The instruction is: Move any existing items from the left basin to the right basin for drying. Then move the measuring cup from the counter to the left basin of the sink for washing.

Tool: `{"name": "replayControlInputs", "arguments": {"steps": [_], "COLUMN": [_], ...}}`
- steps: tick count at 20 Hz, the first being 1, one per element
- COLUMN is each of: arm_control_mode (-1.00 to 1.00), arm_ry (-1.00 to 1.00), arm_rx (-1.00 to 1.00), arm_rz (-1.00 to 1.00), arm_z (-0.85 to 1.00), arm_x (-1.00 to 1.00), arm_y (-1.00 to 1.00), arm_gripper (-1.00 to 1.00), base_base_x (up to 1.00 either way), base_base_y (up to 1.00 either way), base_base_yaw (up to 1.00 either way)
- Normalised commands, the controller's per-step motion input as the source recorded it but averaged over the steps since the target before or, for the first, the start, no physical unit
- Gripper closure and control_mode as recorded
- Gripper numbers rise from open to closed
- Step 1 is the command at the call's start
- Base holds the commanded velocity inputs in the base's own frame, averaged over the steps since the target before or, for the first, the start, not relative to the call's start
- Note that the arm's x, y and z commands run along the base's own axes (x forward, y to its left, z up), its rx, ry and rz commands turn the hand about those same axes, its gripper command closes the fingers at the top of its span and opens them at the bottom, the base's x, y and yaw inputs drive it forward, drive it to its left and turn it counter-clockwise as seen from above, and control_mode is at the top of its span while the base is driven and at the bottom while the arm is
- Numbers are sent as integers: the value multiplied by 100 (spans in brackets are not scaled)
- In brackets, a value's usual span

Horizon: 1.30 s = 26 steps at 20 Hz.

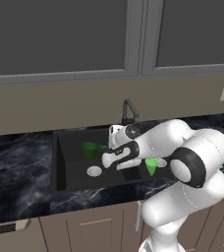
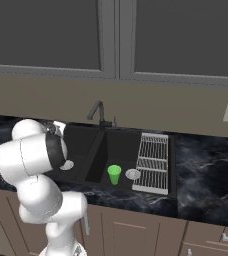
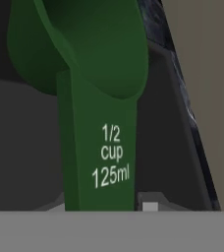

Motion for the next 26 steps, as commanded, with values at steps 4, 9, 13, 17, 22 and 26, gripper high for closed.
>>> {"name": "replayControlInputs", "arguments": {"steps": [4, 9, 13, 17, 22, 26], "arm_control_mode": [-100, -100, -100, -100, -100, -100], "arm_ry": [-3, -1, 0, 0, 2, 4], "arm_rx": [0, 0, 0, -2, -4, -7], "arm_rz": [0, 0, 0, 0, 0, 0], "arm_z": [-36, -31, -21, -20, -12, -22], "arm_x": [16, 20, 16, 16, 14, 11], "arm_y": [9, 7, 6, 11, 20, 27], "arm_gripper": [100, 100, 100, 100, 100, 100], "base_base_x": [0, 0, 0, 0, 0, 0], "base_base_y": [0, 0, 0, 0, 0, 0], "base_base_yaw": [0, 0, 0, 0, 0, 0]}}
